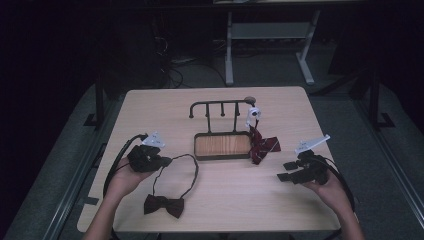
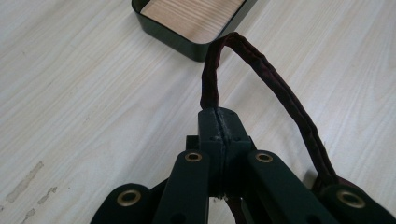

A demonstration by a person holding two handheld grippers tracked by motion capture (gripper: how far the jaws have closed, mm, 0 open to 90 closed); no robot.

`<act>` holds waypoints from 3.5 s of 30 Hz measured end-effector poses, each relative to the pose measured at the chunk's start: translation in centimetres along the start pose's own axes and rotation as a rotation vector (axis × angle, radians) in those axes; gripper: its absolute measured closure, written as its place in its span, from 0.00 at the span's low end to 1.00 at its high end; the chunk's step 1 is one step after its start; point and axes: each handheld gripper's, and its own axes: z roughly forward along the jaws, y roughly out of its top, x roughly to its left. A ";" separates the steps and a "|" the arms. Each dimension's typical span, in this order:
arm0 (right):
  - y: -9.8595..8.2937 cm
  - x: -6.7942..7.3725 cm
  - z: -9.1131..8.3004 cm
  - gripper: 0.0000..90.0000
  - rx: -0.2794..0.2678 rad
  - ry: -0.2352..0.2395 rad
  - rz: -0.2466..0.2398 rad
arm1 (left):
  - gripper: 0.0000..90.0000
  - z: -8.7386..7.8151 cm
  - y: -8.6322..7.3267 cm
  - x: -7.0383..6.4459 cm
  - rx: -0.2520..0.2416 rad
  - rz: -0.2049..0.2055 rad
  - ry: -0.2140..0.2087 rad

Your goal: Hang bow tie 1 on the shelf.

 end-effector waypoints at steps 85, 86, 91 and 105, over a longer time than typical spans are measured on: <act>-0.5 -0.9 -0.5 0.45 -0.012 0.009 0.023 | 1.00 -5.8 7.1 -0.1 -0.072 0.112 -0.040; -0.5 -0.9 -0.4 0.45 -0.014 0.007 0.018 | 1.00 -5.9 7.2 0.0 -0.073 0.110 -0.042; -0.3 -0.7 -0.3 0.45 -0.010 0.008 0.011 | 1.00 -6.3 8.2 0.2 -0.078 0.119 -0.035; -0.2 -0.7 -0.3 0.45 -0.013 0.009 0.004 | 1.00 -7.0 9.7 1.5 -0.083 0.100 -0.017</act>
